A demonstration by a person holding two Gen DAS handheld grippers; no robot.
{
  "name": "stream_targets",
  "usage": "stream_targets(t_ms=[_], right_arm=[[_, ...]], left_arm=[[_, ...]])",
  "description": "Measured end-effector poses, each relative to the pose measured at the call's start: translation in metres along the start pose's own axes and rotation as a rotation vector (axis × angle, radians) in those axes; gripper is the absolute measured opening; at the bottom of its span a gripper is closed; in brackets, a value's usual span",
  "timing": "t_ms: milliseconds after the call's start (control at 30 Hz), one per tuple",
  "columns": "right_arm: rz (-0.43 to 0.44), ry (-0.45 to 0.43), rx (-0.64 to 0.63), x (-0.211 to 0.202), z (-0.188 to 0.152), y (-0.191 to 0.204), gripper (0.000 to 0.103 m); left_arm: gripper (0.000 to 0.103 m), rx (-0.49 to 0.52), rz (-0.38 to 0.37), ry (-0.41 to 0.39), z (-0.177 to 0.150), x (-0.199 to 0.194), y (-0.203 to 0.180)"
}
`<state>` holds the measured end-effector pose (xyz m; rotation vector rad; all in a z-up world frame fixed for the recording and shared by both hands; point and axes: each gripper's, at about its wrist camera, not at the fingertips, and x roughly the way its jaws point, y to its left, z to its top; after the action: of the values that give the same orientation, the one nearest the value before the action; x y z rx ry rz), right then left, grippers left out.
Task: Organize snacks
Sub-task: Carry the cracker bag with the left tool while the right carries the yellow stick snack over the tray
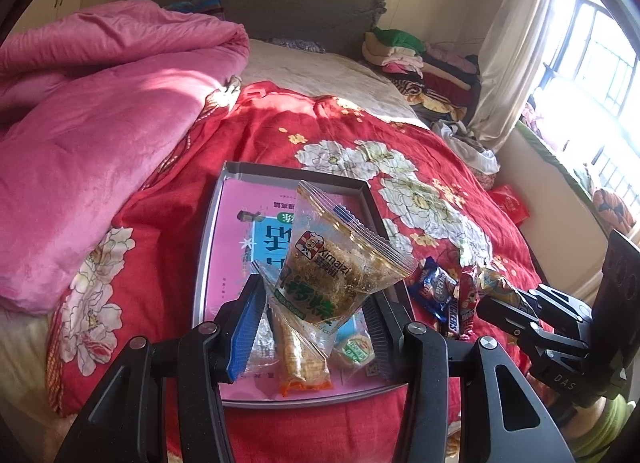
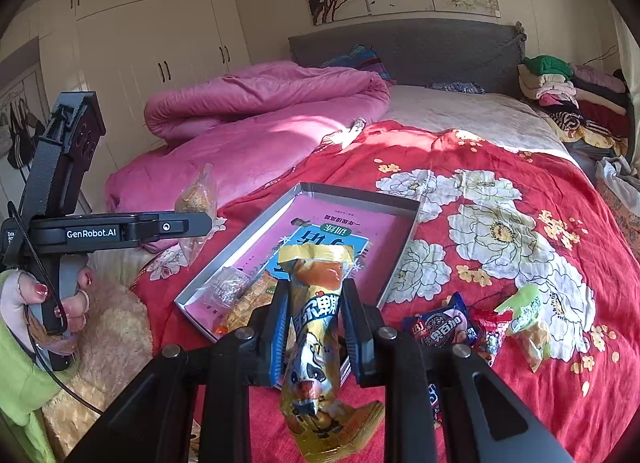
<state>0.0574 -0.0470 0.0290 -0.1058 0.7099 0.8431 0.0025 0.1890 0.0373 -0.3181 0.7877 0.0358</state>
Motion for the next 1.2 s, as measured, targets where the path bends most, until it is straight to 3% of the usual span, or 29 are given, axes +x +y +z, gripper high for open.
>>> stream_targets(t_ms=[567, 1200], right_arm=[[0.026, 0.022, -0.048, 0.014, 0.002, 0.018, 0.025], [0.058, 0.103, -0.133, 0.042, -0.009, 0.037, 0.025]], left_arm=[[0.051, -0.028, 0.051, 0.021, -0.009, -0.004, 0.025], [0.051, -0.030, 0.090, 0.145, -0.025, 0.025, 0.027]])
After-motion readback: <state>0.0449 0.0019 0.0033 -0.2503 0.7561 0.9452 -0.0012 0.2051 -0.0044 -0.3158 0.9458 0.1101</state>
